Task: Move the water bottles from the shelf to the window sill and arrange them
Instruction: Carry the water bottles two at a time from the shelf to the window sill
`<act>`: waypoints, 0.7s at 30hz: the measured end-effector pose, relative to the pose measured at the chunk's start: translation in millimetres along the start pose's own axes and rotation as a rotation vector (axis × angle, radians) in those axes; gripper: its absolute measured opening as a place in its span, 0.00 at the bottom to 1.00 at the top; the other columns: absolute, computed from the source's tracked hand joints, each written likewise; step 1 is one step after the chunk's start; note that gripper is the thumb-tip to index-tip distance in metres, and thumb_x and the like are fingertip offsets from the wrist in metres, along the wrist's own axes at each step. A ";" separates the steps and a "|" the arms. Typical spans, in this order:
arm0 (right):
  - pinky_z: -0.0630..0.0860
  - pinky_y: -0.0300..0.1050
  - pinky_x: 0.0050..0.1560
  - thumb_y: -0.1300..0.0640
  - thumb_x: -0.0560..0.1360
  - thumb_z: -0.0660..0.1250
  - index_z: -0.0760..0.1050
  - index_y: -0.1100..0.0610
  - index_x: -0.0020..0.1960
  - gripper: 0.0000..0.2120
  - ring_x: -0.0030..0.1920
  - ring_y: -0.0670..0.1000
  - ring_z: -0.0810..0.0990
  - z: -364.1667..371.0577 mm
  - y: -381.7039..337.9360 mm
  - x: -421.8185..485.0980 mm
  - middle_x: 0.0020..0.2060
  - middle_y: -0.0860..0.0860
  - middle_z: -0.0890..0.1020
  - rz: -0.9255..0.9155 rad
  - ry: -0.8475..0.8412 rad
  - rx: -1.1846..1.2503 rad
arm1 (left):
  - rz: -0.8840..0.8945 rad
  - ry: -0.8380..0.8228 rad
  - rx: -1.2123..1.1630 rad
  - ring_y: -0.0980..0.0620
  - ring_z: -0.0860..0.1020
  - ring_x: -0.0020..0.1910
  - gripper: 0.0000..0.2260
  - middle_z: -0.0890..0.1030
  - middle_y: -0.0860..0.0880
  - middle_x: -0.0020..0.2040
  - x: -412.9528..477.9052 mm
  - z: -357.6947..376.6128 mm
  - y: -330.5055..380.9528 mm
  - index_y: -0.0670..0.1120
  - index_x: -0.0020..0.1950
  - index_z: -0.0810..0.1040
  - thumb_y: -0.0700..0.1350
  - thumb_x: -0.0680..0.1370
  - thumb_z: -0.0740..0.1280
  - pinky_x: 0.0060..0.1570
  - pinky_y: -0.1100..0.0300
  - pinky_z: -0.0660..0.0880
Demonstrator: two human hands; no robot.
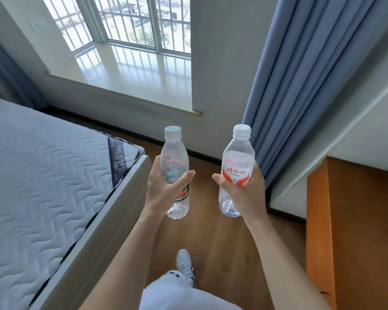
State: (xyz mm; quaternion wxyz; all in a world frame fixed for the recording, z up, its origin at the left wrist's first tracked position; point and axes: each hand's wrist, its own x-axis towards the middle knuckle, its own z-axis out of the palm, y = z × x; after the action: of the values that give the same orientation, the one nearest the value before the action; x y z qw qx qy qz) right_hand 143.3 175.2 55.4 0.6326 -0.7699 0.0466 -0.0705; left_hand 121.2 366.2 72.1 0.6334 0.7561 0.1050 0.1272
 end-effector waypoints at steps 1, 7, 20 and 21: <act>0.81 0.35 0.46 0.49 0.63 0.83 0.72 0.48 0.60 0.31 0.52 0.44 0.82 12.6 -3.8 14.5 0.51 0.44 0.81 -0.005 -0.013 -0.009 | -0.004 0.010 -0.015 0.56 0.82 0.46 0.18 0.81 0.53 0.46 18.0 -5.4 -2.1 0.60 0.51 0.73 0.49 0.69 0.79 0.45 0.59 0.80; 0.82 0.38 0.47 0.50 0.63 0.83 0.72 0.49 0.61 0.31 0.52 0.44 0.82 88.0 -24.7 96.4 0.51 0.45 0.82 -0.016 -0.067 -0.034 | -0.014 0.040 -0.061 0.56 0.82 0.47 0.20 0.82 0.56 0.46 121.7 -40.1 -5.5 0.64 0.51 0.74 0.57 0.64 0.78 0.47 0.56 0.81; 0.79 0.30 0.42 0.47 0.63 0.82 0.70 0.46 0.57 0.29 0.48 0.38 0.81 206.4 -31.9 223.8 0.46 0.38 0.79 -0.086 -0.159 -0.111 | 0.004 0.128 0.000 0.57 0.81 0.47 0.19 0.80 0.54 0.45 271.7 -74.5 -26.8 0.58 0.53 0.73 0.49 0.69 0.79 0.43 0.64 0.79; 0.78 0.27 0.42 0.48 0.64 0.82 0.69 0.46 0.58 0.29 0.47 0.38 0.81 213.8 -32.1 234.7 0.46 0.38 0.78 -0.098 -0.165 -0.116 | 0.007 0.134 0.010 0.57 0.81 0.48 0.20 0.80 0.54 0.46 282.6 -74.8 -29.7 0.60 0.53 0.72 0.50 0.68 0.79 0.44 0.63 0.79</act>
State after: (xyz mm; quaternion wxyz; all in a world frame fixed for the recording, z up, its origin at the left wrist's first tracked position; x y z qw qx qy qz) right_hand 409.9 350.5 57.9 0.5844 -0.8097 -0.0395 -0.0351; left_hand 364.2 531.5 72.1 0.6205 0.7495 0.1449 0.1793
